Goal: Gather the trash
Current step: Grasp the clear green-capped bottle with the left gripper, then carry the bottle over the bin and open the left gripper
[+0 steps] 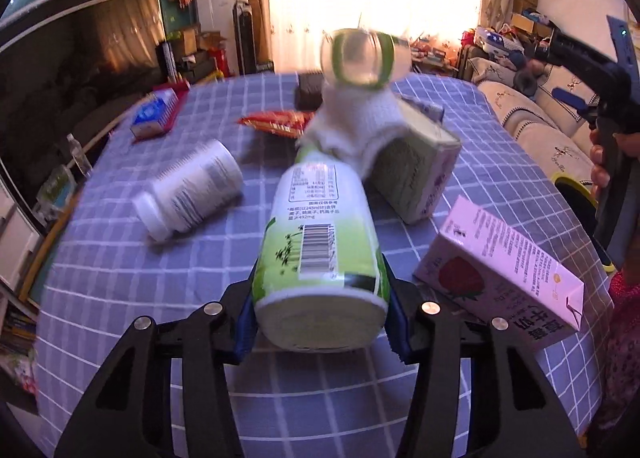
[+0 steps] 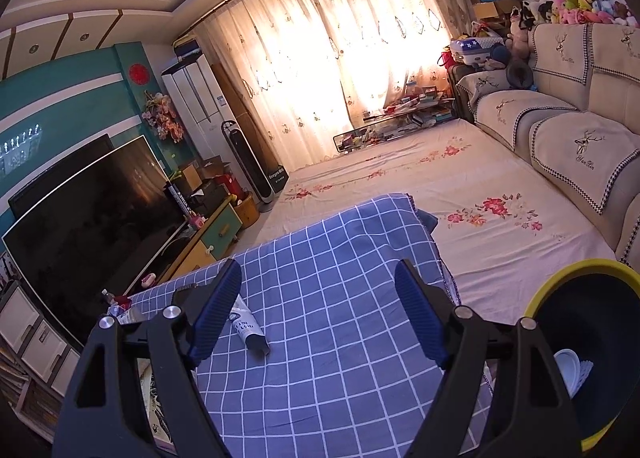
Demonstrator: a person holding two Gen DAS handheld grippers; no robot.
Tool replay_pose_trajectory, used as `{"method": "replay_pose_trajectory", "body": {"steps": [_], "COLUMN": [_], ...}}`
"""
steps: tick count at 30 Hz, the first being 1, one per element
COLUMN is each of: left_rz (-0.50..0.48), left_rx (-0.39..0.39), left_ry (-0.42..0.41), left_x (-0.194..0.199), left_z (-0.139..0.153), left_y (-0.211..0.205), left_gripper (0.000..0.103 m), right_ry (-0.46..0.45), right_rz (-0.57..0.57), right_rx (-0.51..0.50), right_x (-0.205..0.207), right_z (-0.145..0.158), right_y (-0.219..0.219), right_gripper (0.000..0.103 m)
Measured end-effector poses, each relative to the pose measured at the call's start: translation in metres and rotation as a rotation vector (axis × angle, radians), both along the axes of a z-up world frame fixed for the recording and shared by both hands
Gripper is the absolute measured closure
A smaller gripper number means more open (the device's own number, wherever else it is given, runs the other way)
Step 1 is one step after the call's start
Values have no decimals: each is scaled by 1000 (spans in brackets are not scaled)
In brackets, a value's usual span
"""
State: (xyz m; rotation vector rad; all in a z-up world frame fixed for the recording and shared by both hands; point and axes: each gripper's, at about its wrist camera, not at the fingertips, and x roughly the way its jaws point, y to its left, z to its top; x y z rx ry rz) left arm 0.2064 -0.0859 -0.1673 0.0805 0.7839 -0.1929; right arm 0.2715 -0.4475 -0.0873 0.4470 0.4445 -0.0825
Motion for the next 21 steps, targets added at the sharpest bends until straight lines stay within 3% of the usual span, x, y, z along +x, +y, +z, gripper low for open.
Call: {"method": "replay_pose_trajectory", "body": {"steps": [9, 21], "left_rz": [61, 42], "left_rx": [82, 87], "left_ry": [-170, -202], "left_x": [3, 22], "left_z": [58, 67], "left_y": [30, 26], "left_gripper": [52, 52], "right_ry": [2, 19], "right_rz": [4, 6], "right_rx": [4, 14], "right_x": [2, 5], "right_z": [-1, -8], "right_y": [1, 3], "right_gripper": [28, 26]}}
